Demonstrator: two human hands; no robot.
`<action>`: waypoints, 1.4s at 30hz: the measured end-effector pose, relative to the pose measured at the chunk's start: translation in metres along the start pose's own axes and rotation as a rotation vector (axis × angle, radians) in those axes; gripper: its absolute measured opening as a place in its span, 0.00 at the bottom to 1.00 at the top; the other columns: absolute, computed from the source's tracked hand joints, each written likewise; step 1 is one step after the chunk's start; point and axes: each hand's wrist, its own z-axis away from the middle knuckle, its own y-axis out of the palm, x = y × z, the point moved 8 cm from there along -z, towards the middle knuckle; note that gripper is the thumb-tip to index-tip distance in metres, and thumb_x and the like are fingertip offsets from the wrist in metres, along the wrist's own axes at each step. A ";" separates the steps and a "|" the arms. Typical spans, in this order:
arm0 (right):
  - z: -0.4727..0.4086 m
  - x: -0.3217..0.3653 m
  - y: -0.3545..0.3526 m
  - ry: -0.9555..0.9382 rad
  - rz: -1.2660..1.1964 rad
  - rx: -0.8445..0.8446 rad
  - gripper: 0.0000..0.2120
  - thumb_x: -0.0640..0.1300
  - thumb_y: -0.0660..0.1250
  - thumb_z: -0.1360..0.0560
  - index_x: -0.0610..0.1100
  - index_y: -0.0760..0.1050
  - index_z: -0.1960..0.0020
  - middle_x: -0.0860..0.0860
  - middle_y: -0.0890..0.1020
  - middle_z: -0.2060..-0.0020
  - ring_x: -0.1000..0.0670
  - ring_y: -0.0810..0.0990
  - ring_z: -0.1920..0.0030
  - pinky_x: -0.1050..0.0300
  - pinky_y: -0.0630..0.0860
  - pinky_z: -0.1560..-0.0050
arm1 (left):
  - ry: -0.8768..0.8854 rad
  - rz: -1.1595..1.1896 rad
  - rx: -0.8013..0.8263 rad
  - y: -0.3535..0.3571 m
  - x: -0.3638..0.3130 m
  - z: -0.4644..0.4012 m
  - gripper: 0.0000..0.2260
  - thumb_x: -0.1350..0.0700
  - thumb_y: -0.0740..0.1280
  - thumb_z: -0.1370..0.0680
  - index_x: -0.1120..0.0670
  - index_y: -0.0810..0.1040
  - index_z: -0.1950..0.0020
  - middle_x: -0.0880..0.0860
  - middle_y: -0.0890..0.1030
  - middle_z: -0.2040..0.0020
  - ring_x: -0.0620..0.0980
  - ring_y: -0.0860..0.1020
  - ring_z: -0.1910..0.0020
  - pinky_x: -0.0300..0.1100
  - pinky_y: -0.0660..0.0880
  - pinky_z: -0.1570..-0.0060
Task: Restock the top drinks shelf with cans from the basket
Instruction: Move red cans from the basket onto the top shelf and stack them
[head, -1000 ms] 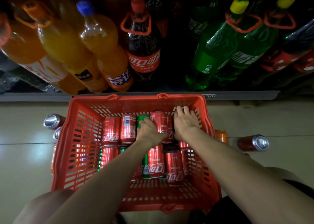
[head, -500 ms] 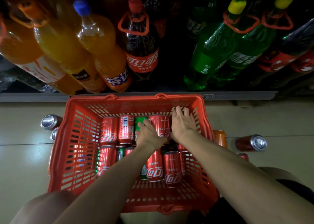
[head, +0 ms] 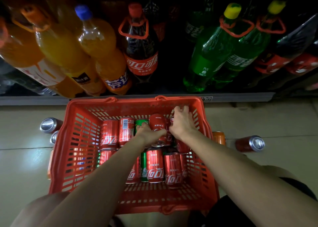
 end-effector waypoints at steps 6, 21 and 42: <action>0.000 -0.007 0.002 0.041 -0.127 0.065 0.26 0.40 0.74 0.26 0.44 0.67 0.33 0.42 0.79 0.40 0.41 0.81 0.42 0.50 0.79 0.43 | 0.026 0.301 0.181 0.001 -0.009 0.018 0.17 0.50 0.76 0.26 0.53 0.77 0.41 0.57 0.87 0.46 0.57 0.86 0.45 0.56 0.81 0.37; 0.116 0.040 -0.232 -0.100 -0.628 -0.108 0.22 0.44 0.80 0.35 0.49 0.71 0.49 0.54 0.82 0.58 0.52 0.80 0.57 0.54 0.75 0.59 | 0.267 0.603 0.407 -0.090 -0.094 0.218 0.38 0.70 0.70 0.38 0.52 0.72 0.29 0.61 0.82 0.47 0.58 0.82 0.48 0.53 0.78 0.45; 0.479 0.285 -0.992 -0.662 -1.278 -0.476 0.23 0.34 0.79 0.37 0.43 0.79 0.44 0.47 0.86 0.56 0.50 0.84 0.57 0.54 0.81 0.57 | 1.152 0.257 0.298 -0.404 -0.510 0.930 0.36 0.58 0.80 0.41 0.52 0.77 0.32 0.55 0.87 0.44 0.53 0.86 0.44 0.44 0.81 0.47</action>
